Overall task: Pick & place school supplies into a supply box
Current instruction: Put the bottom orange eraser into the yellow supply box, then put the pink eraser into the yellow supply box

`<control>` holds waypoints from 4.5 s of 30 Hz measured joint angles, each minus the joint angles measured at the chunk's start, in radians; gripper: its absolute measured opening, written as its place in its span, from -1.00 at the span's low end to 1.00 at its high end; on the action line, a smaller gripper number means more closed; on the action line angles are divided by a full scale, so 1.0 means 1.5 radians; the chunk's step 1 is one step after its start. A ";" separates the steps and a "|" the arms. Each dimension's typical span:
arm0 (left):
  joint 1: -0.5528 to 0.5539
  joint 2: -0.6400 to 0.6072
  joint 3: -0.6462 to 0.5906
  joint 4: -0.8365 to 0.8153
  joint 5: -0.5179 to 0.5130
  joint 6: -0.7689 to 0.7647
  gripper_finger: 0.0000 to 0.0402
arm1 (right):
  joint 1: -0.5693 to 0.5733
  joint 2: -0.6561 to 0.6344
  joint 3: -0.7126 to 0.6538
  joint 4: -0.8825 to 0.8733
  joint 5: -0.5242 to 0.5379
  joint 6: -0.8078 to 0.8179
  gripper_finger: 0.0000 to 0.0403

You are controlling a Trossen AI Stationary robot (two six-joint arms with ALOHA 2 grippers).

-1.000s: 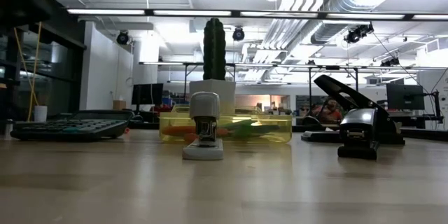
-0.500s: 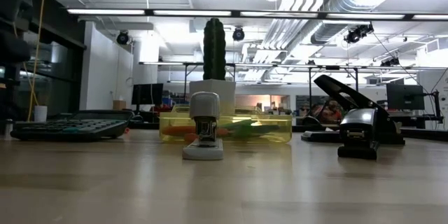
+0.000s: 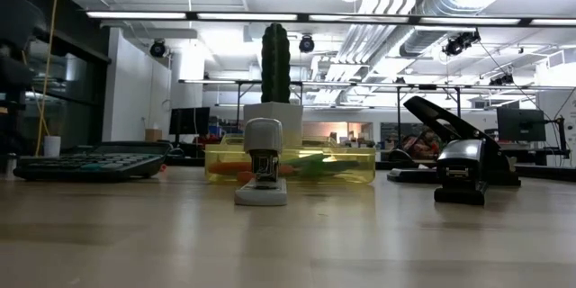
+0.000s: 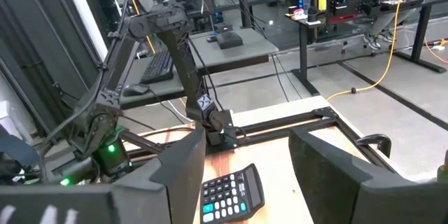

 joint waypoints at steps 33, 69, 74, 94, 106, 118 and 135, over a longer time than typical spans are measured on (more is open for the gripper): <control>0.180 -0.271 0.009 -0.022 0.003 0.240 -0.64 | 0.000 0.000 0.000 -0.010 0.013 0.000 -0.01; 0.550 -0.458 -0.135 0.737 -0.029 0.437 -0.63 | 0.001 0.031 0.000 -0.008 -0.015 0.015 -0.01; 0.554 -0.382 -0.087 0.567 -0.107 0.409 -0.63 | 0.001 0.031 0.000 0.009 -0.001 0.018 -0.01; 0.572 0.045 0.012 0.416 -0.062 0.442 -0.63 | 0.001 0.031 0.000 0.032 0.000 0.030 -0.01; 0.571 0.056 0.012 0.388 -0.095 0.426 -0.48 | 0.001 0.031 0.000 0.032 0.000 0.030 -0.01; 0.579 -0.045 0.012 0.361 -0.046 0.401 0.12 | 0.001 0.031 0.000 0.027 0.000 0.028 -0.01; 0.480 -0.547 0.007 0.514 -0.105 0.480 0.08 | 0.001 0.031 0.000 0.006 0.000 0.016 -0.01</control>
